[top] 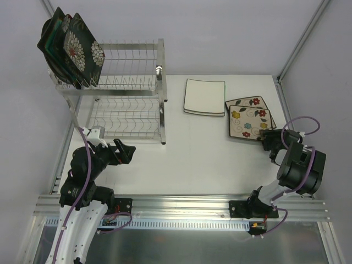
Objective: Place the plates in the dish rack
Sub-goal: Grab a plate with the right arm, then pass the plate from the right arm to the left
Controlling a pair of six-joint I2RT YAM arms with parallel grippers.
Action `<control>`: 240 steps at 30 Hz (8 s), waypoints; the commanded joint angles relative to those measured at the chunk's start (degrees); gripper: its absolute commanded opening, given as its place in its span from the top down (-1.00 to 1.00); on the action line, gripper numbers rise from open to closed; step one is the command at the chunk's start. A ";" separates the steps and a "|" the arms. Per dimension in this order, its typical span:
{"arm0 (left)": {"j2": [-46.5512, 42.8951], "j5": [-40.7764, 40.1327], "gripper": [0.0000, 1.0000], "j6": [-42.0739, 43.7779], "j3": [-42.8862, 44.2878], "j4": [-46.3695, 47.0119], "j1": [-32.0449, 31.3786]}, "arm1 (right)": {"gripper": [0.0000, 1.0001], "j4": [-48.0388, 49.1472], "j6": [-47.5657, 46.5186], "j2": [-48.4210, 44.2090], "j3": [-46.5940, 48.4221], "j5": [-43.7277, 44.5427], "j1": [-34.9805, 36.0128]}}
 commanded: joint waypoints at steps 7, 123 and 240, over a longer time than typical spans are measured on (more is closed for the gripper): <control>0.79 0.09 -0.98 0.95 0.05 1.64 0.11 | 0.39 2.27 -2.26 -0.83 1.09 0.01 -0.54; 38.41 7.21 -0.98 -25.41 21.76 18.51 -26.61 | 0.99 -23.23 0.12 -38.72 20.51 -46.91 33.02; 40.87 25.59 1.00 -16.45 31.68 33.72 -25.37 | -0.99 -67.16 -37.41 -49.25 38.00 5.44 35.49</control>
